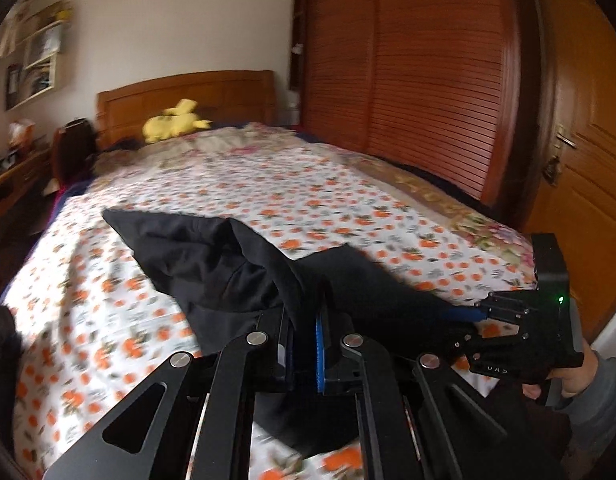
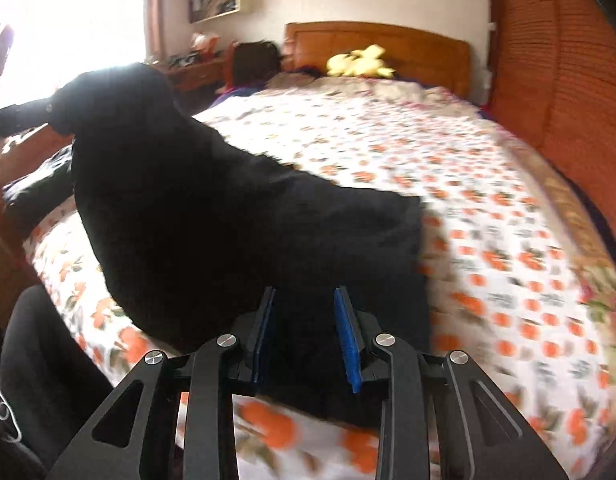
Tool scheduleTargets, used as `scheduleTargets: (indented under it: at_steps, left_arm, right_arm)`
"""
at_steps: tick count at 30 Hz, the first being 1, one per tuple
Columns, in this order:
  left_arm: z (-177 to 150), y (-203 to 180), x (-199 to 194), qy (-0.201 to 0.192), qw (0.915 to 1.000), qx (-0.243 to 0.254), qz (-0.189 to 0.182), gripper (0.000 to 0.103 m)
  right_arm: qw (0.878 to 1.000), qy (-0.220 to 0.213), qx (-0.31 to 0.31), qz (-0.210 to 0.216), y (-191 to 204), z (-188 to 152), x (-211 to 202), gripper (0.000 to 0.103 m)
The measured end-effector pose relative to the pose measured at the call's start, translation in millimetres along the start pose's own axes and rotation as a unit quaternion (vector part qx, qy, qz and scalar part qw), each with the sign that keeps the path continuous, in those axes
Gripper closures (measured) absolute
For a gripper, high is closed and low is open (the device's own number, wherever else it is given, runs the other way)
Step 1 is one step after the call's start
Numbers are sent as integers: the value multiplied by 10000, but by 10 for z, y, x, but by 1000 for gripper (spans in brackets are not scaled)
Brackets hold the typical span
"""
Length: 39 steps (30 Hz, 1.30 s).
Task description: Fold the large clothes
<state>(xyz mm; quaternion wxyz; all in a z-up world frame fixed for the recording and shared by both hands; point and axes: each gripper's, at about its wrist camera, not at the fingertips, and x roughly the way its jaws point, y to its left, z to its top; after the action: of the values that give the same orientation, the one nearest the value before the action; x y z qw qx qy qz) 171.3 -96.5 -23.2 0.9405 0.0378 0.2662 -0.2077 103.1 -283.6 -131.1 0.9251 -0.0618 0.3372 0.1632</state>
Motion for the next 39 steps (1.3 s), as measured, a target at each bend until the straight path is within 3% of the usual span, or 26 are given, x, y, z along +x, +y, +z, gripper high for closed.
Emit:
scheduleTargets:
  at_steps: [7, 13, 20, 25, 26, 27, 29, 31, 39]
  left_arm:
    - [45, -662, 642, 324, 9977, 241, -542, 96]
    - [-198, -1067, 1078, 755, 9927, 341, -882, 97]
    - [-309, -1181, 1245, 832, 9928, 432, -745, 95]
    - [-267, -1115, 1138, 737, 9943, 435, -637, 86]
    - [-249, -1077, 1083, 723, 9944, 404, -660, 78]
    - [-234, -1038, 1012, 646, 9942, 302, -804, 52]
    - [-191, -975, 863, 402, 9952, 165, -876, 14]
    - [-143, -931, 710, 174, 9967, 198, -773, 14]
    - [-136, -481, 461, 45, 9993, 59, -360, 13]
  right_arm:
    - [9991, -30, 345, -263, -556, -163, -242, 76]
    - [9980, -52, 496, -378, -861, -297, -436, 76]
    - [9971, -149, 646, -365, -962, -339, -475, 76]
    - [9975, -186, 584, -353, -891, -280, -496, 76]
    - [9976, -203, 565, -353, -880, -261, -503, 76]
    - [9976, -229, 543, -353, -857, -225, -519, 76]
    - [9977, -271, 512, -347, -828, -172, -547, 76]
    - [9978, -326, 467, -346, -780, -106, -576, 76]
    - [9987, -445, 227, -45, -425, 180, -539, 74]
